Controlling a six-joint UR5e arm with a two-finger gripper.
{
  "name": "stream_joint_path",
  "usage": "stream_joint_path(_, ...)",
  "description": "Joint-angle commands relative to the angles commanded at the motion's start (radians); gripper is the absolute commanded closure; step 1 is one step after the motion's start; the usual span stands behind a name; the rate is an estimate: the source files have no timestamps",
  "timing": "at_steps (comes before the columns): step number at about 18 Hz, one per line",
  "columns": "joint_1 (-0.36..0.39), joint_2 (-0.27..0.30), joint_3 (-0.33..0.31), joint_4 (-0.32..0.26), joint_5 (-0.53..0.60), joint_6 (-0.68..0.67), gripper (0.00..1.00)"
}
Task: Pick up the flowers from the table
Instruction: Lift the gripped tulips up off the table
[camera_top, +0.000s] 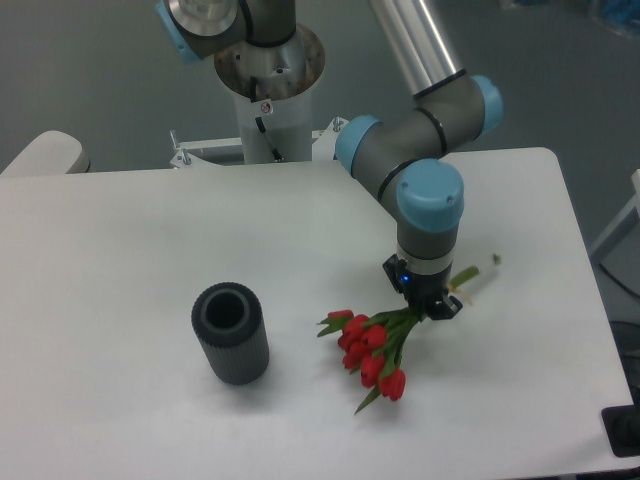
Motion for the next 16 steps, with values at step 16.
stream_joint_path(16,0.095,0.025,0.141,-0.086,-0.602,-0.097,0.88)
